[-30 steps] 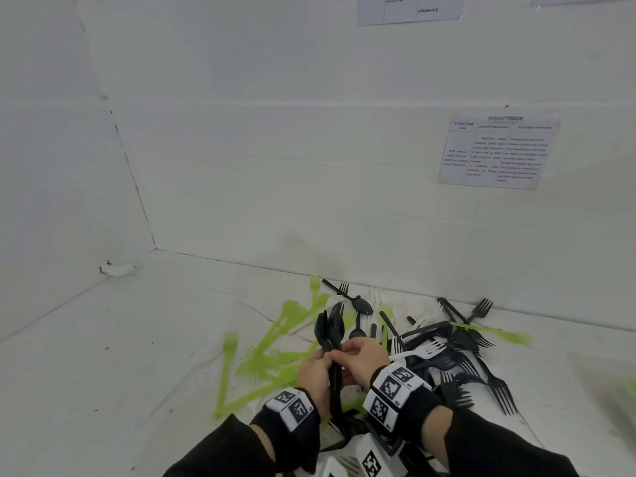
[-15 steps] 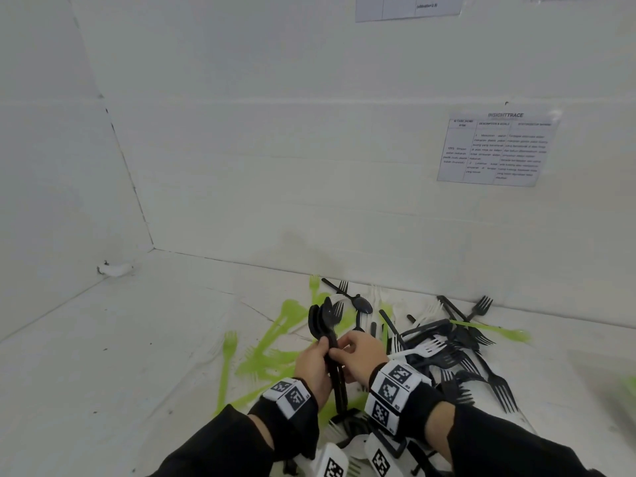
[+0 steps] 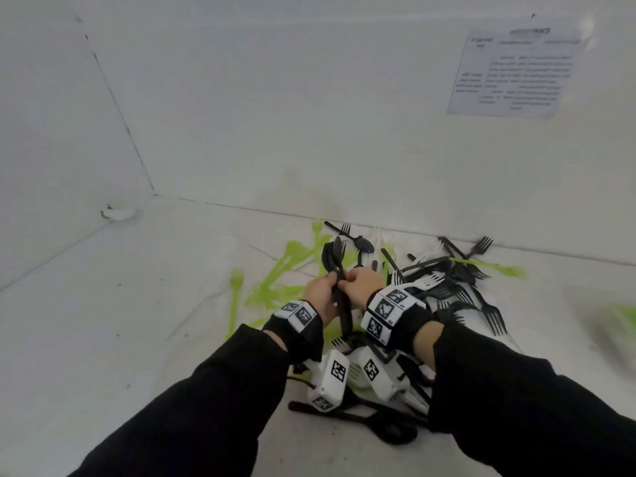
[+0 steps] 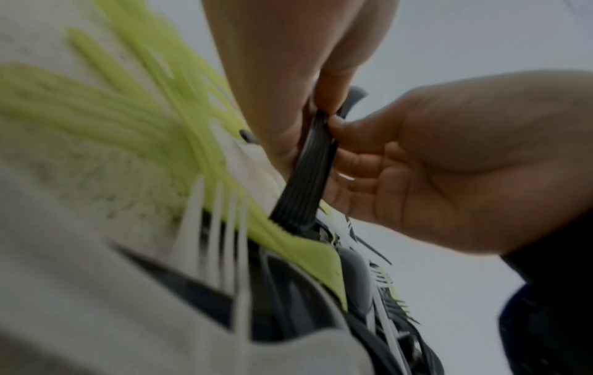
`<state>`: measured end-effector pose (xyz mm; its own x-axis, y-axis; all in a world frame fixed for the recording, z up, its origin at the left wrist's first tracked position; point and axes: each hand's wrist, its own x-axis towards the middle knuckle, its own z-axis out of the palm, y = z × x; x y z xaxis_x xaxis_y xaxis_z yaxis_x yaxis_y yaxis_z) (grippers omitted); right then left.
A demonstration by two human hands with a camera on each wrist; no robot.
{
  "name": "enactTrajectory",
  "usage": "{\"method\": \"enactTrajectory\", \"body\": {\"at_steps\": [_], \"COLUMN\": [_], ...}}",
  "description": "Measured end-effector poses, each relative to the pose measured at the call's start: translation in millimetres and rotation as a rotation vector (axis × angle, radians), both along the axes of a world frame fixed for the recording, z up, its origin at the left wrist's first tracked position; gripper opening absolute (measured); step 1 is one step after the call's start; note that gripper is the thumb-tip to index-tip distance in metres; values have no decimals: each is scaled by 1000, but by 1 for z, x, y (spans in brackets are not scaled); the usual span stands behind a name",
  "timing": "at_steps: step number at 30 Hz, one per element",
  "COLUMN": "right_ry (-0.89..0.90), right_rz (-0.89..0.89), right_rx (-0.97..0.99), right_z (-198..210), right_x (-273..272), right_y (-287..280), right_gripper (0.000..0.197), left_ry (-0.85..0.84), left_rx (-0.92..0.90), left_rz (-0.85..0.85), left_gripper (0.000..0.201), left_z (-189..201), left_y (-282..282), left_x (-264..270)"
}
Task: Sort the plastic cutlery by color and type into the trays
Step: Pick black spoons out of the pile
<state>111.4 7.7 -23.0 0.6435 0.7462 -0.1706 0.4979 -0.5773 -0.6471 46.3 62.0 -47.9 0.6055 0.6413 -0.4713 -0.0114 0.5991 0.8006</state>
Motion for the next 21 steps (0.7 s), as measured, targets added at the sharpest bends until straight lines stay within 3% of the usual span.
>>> {"method": "enactTrajectory", "body": {"at_steps": [3,7,13,17,21], "right_ry": [2,58,141,203,20], "right_rz": [-27,-97,-60,59,78], "right_rx": [59,168,226,151,-23], "right_z": [1,-6,-13,-9,3], "right_x": [-1,-3,-12,-15,12], "right_y": [-1,-5,-8,-9,-5], "right_gripper": [20,27,14,24,28], "left_ry": [-20,-38,-12,4,34], "left_rx": [57,61,54,10,33], "left_rz": [-25,-6,24,66,53], "left_gripper": [24,28,26,28,27], "left_z": [9,8,6,5,6], "left_y": [-1,0,0,-2,0], "left_x": [-2,-7,-13,-14,-17]}}
